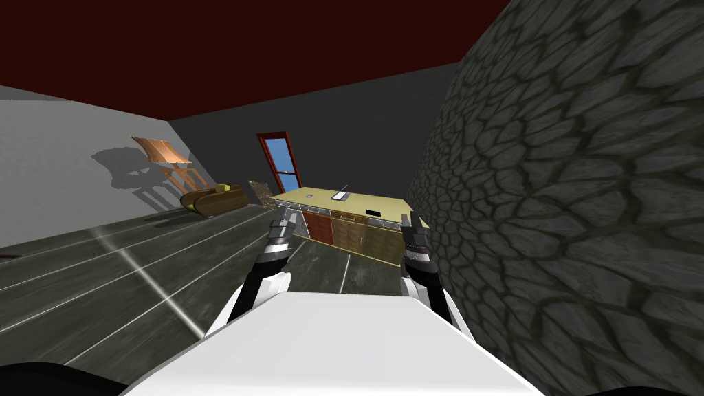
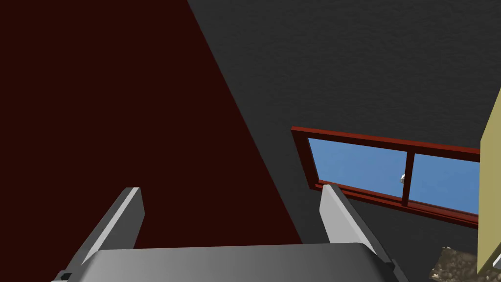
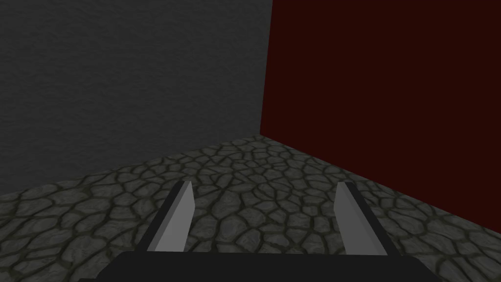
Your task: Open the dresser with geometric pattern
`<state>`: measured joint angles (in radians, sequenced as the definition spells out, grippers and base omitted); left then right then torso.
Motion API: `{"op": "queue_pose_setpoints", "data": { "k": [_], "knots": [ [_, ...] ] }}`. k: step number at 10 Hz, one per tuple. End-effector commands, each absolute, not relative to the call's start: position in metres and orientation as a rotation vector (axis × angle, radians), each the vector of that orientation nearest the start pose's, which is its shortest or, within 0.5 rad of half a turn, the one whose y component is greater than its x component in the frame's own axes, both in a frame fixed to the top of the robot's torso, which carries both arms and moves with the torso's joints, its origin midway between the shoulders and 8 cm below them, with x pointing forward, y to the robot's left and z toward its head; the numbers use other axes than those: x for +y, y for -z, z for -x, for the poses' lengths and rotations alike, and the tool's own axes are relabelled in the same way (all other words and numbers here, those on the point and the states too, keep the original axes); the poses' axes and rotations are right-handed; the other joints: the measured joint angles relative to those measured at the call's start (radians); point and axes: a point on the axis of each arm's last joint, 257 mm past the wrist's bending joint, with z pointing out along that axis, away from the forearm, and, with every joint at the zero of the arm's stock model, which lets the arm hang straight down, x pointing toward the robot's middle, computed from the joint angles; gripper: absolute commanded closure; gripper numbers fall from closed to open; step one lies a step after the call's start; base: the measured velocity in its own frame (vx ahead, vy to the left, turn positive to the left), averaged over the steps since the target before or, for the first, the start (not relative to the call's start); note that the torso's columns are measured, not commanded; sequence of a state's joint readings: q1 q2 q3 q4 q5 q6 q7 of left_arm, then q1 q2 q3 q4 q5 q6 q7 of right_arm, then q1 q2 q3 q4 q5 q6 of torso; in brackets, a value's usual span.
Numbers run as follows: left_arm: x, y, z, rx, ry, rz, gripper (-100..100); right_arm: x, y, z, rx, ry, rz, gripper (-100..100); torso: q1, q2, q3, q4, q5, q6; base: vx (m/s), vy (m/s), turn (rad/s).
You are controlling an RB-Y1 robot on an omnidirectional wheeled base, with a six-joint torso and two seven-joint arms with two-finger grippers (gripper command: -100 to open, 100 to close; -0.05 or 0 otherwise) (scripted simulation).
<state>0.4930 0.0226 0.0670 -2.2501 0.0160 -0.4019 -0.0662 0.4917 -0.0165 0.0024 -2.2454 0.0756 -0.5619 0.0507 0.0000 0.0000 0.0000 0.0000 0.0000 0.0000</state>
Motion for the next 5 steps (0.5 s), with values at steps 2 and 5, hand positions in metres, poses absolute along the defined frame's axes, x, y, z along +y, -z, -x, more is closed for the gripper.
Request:
{"op": "queue_pose_setpoints", "data": {
  "k": [2, 5],
  "knots": [
    [0.3073, 0.0044, -0.3609, 0.714, 1.157, 0.715, 0, -0.2653, -0.0225, -0.3426, 0.658, -1.224, -0.549, 0, 0.000, 0.104, -0.209, 0.105, 0.000, 0.000, 0.000, 0.000, 0.000],
    [0.3073, 0.0043, -0.3609, 0.714, 1.157, 0.715, 0, -0.2653, -0.0226, -0.3426, 0.658, -1.224, -0.549, 0, 0.000, 0.322, -0.644, 0.322, 0.000, 0.000, 0.000, 0.000, 0.000]
  ]
}}
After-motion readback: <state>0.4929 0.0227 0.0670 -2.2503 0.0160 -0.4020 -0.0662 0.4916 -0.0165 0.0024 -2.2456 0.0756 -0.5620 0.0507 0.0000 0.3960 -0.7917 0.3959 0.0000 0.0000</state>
